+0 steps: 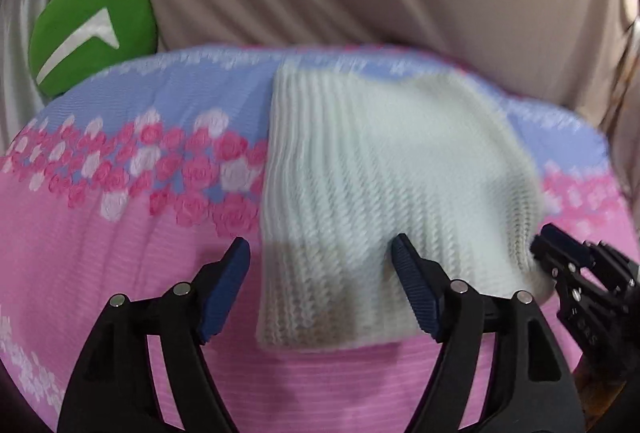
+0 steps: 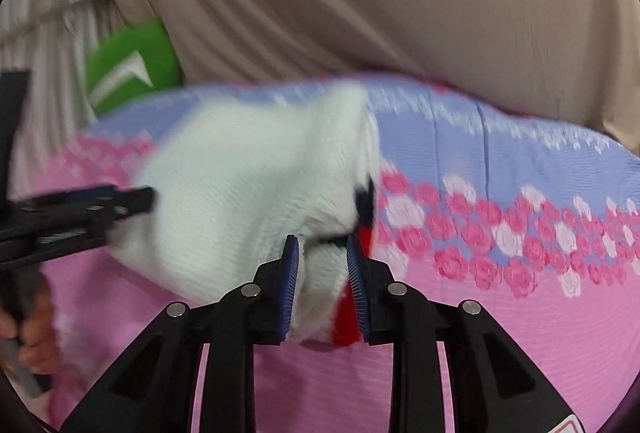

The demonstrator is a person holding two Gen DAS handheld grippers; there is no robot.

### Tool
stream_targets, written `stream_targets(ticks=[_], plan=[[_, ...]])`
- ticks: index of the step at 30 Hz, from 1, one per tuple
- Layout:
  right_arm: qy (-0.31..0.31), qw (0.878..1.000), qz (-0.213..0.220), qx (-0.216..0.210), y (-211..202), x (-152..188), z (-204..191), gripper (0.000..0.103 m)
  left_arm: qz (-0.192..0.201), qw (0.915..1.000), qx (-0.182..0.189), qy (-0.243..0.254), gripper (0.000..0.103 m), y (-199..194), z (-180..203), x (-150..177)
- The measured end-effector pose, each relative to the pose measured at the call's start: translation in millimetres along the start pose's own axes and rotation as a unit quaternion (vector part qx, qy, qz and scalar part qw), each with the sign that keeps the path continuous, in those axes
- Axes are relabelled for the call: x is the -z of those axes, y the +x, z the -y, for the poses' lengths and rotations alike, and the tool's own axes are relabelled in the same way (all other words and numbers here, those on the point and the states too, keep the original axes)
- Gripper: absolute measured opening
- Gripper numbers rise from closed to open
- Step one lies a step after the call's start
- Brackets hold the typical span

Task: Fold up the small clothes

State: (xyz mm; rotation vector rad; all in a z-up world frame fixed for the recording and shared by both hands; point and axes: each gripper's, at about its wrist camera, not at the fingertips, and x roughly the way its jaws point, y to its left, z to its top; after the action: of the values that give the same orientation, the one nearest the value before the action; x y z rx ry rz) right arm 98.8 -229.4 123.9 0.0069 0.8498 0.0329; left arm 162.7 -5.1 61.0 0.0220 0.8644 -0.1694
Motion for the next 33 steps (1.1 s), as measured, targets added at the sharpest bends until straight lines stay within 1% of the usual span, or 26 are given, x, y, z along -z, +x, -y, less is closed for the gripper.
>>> stream_targets(ticks=[1,2,3,5,8,10,11,12,13,14,15,16,17,18,19,20,21,22,23,25,27,29,30,31,32,33], plan=[[0.027,0.999,-0.001,-0.025,6.3,2.8,12.7,0.031,-0.011,0.9999,0.0,-0.005,0.073,7.9,-4.9,7.4],[0.06,0.997,-0.007,-0.046,4.1,0.7,26.1,0.034,-0.015,0.9997,0.01,-0.014,0.073,13.0,-8.8,12.6],[0.075,0.996,-0.003,-0.049,-2.6,-3.6,34.4,0.034,-0.012,0.9996,0.016,-0.02,0.074,11.9,-11.8,14.2],[0.072,0.997,0.024,-0.033,-22.7,-9.2,36.1,0.032,-0.01,0.9996,0.016,-0.021,0.074,7.7,-14.1,13.1],[0.077,0.991,0.066,-0.088,-48.9,-18.4,31.5,0.032,-0.004,0.9998,0.009,-0.02,0.076,9.2,-12.0,18.3],[0.057,0.991,0.082,-0.091,-53.2,-25.6,19.7,0.047,0.004,0.9998,0.001,-0.017,0.078,8.8,-9.4,22.3],[0.043,0.992,0.082,-0.084,-47.8,-28.3,14.1,0.06,0.007,0.9999,-0.005,-0.015,0.079,7.5,-8.1,23.4],[0.023,0.995,0.069,-0.076,-33.8,-30.8,5.8,0.063,0.009,0.9998,-0.007,-0.015,0.079,7.7,-9.4,23.3],[0.01,0.997,0.045,-0.066,-16.9,-31.1,1.6,0.061,0.011,0.9998,-0.005,-0.018,0.079,8.2,-10.9,23.6],[0.007,0.998,0.027,-0.063,-3.7,-29.8,-0.3,0.04,0.013,0.9997,-0.002,-0.023,0.079,7.8,-11.4,23.2],[0.014,0.997,0.016,-0.073,5.9,-28.0,2.3,0.033,0.015,0.9994,0.005,-0.029,0.079,6.8,-13.9,24.1],[0.02,0.996,0.027,-0.077,3.4,-27.5,5.0,0.029,0.017,0.9993,0.008,-0.033,0.079,5.7,-14.7,24.2],[0.021,0.996,0.04,-0.077,-4.7,-28.1,7.1,0.023,0.019,0.9991,0.011,-0.035,0.079,4.7,-15.6,24.5],[0.023,0.995,0.059,-0.075,-15.4,-29.8,10.6,0.021,0.018,0.9991,0.014,-0.036,0.079,5.1,-16.2,25.0],[0.026,0.995,0.07,-0.07,-19.2,-31.8,14.5,0.021,0.016,0.9991,0.017,-0.036,0.08,6.5,-15.3,24.1],[0.029,0.996,0.064,-0.062,-11.8,-32.1,18.6,0.02,0.015,0.9992,0.02,-0.032,0.081,7.5,-13.2,23.9],[0.036,0.997,0.04,-0.057,6.3,-29.2,23.1,0.021,0.015,0.9994,0.016,-0.028,0.082,8.2,-10.1,23.1],[0.039,0.997,0.034,-0.063,17.7,-24.9,24.4,0.021,0.016,0.9997,0.005,-0.019,0.084,8.7,-5.7,22.8],[0.04,0.996,0.038,-0.067,17.6,-23.2,24.6,0.022,0.02,0.9997,-0.006,-0.011,0.084,8.0,-1.6,23.3],[0.033,0.997,0.033,-0.057,7.2,-29.1,19.8,0.024,0.028,0.9994,-0.023,-0.001,0.084,5.7,2.6,24.2],[0.05,0.996,0.047,-0.065,-12.8,-23.9,17.7,0.033,0.035,0.9987,-0.037,0.005,0.084,2.1,5.9,26.3],[0.054,0.994,0.064,-0.067,-34.9,-14.8,14.1,0.033,0.047,0.9973,-0.056,0.009,0.088,-4.2,10.1,29.8],[0.049,0.994,0.075,-0.061,-48.4,-8.1,12.0,0.035,0.051,0.9966,-0.065,0.009,0.089,-8.0,12.5,33.0],[0.046,0.994,0.084,-0.055,-59.8,0.1,10.4,0.039,0.054,0.9961,-0.069,0.01,0.09,-12.0,15.4,37.1],[0.042,0.994,0.087,-0.052,-70.6,12.3,8.3,0.048,0.058,0.9955,-0.074,0.012,0.09,-16.4,18.6,41.7],[0.039,0.994,0.088,-0.052,-77.2,21.9,7.0,0.052,0.061,0.9949,-0.08,0.013,0.091,-20.7,21.3,46.2]])
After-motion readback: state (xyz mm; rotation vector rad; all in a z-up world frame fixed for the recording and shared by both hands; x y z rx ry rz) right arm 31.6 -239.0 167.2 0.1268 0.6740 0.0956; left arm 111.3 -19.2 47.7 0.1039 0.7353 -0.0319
